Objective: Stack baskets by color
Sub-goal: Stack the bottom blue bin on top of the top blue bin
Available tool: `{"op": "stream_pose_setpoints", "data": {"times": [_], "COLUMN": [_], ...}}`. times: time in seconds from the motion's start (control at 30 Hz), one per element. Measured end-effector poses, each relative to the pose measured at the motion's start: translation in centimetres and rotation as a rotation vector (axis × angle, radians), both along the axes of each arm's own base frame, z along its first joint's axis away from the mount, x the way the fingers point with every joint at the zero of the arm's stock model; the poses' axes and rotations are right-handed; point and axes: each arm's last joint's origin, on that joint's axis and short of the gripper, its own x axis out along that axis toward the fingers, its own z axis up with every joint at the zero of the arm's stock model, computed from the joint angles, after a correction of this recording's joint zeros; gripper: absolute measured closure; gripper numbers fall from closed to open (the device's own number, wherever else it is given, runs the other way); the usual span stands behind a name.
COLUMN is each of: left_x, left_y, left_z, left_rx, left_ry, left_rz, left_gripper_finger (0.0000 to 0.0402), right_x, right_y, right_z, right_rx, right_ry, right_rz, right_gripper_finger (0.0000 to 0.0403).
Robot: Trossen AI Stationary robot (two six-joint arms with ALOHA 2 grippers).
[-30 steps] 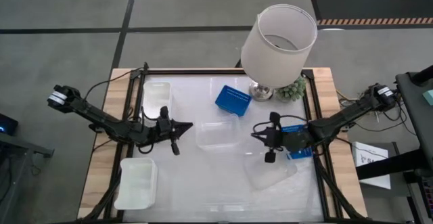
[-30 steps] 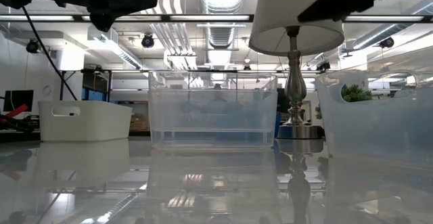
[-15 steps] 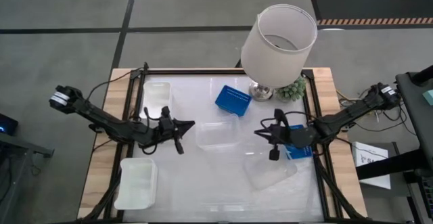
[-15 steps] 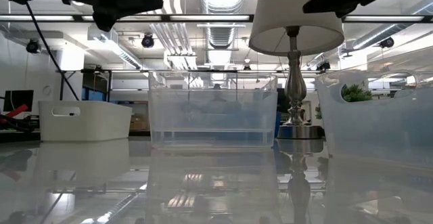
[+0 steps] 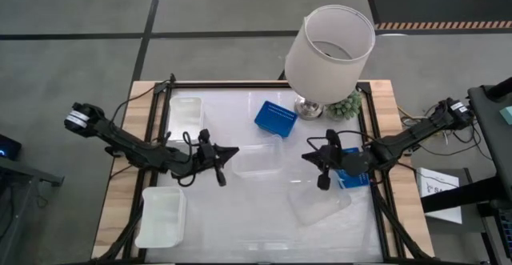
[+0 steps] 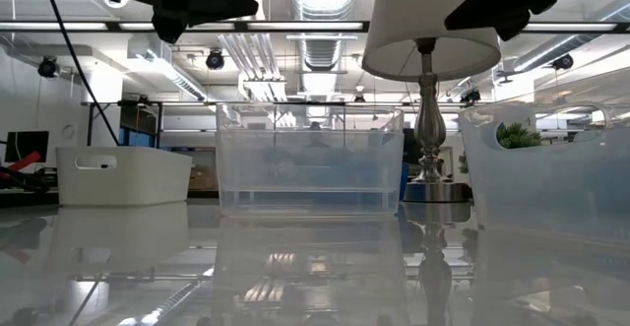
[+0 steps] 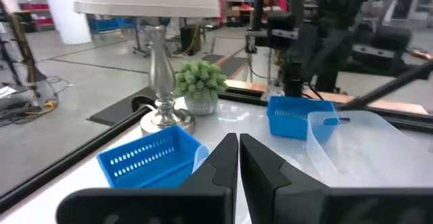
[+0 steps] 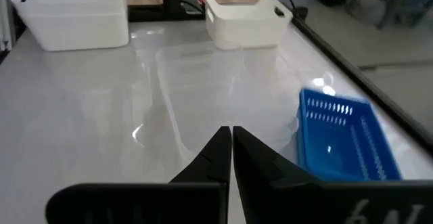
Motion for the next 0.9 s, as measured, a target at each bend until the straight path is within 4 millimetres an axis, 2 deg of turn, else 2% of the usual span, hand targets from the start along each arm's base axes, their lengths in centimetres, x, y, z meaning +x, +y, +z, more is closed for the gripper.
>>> {"op": "stream_pose_setpoints", "data": {"times": [0.17, 0.3, 0.43, 0.63, 0.77, 0.9], "left_x": [-0.5, -1.6, -2.9, -4.4, -5.0, -5.4], "left_y": [0.0, 0.3, 0.7, 1.4, 1.7, 2.0], "left_z": [0.6, 1.4, 1.9, 2.5, 2.7, 2.6], "left_rx": [0.004, -0.025, -0.022, 0.072, 0.123, 0.143], "left_ry": [0.094, 0.154, 0.17, 0.177, 0.168, 0.169], "left_rz": [-0.074, -0.16, -0.181, -0.19, -0.152, -0.11], "left_gripper_finger": [0.0402, 0.0402, 0.0402, 0.0402, 0.0402, 0.0402], "right_x": [-0.6, -1.6, -2.3, -1.8, -1.4, -0.6], "right_y": [-0.5, -1.4, -1.8, -1.8, -1.8, -1.4], "right_z": [-0.9, -1.8, -2.8, -3.7, -3.5, -3.0], "right_rx": [0.101, 0.237, 0.29, 0.299, 0.308, 0.359], "right_ry": [0.035, 0.091, 0.27, 0.568, 0.735, 0.772], "right_rz": [-0.177, -0.399, -0.58, -0.814, -0.895, -0.878], "right_gripper_finger": [0.0394, 0.0394, 0.0394, 0.0394, 0.0394, 0.0377]}}
